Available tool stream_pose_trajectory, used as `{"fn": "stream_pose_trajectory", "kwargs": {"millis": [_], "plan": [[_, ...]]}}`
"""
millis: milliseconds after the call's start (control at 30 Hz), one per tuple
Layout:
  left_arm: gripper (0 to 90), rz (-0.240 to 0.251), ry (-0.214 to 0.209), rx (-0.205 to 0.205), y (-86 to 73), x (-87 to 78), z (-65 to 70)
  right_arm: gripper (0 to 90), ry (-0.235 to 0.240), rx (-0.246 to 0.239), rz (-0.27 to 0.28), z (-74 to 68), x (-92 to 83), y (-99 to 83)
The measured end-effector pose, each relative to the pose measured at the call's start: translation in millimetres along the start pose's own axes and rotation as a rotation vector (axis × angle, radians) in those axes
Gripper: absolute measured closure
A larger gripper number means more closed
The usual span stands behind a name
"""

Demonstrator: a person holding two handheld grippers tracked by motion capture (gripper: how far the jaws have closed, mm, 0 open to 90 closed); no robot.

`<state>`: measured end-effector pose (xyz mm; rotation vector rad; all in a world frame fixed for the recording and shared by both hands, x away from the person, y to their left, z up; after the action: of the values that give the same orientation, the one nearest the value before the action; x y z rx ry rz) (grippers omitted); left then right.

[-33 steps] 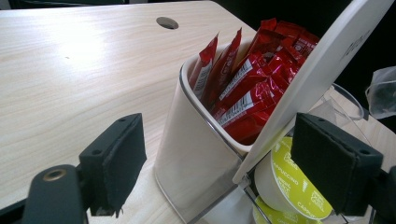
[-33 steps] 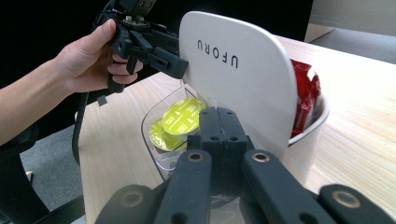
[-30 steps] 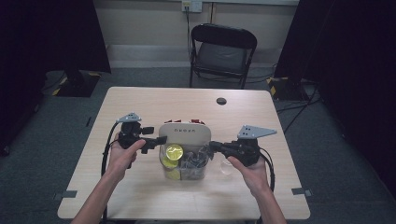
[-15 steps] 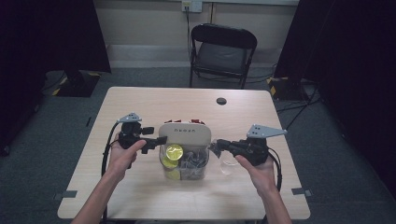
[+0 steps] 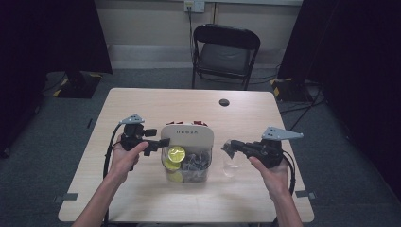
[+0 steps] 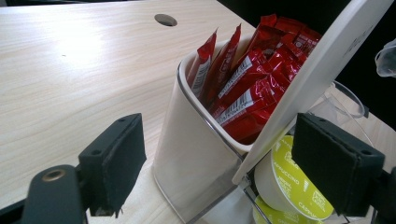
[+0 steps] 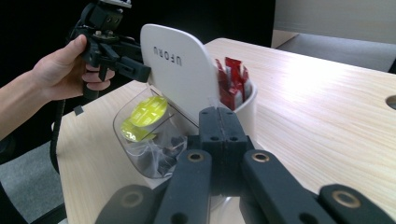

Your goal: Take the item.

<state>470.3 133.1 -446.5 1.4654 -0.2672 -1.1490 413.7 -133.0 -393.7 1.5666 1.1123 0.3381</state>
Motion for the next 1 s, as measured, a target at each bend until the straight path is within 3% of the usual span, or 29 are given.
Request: {"fn": "stream_pose_trajectory", "kwargs": {"millis": [300,1000], "plan": [[16.7,0.0,0.001,-0.009,0.1,1.5,1.7,90.0,-0.033,0.026,-0.019,14.0,-4.8,-12.8],[17.5,-0.001,0.001,-0.009,-0.9,0.0,1.4,90.0,-0.075,0.058,-0.099,34.1,7.5,-44.1]]}}
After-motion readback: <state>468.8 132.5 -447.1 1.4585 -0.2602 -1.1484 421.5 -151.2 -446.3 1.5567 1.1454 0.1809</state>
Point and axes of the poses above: each handheld gripper's, and its own axes: x roughly forward along the jaws, y roughly out of its top, z roughly to its right, the point moved 10 cm from there along x, roughly forward along the jaws, and after that the axes turned 8 degrees about x, right-handed, at the moved point
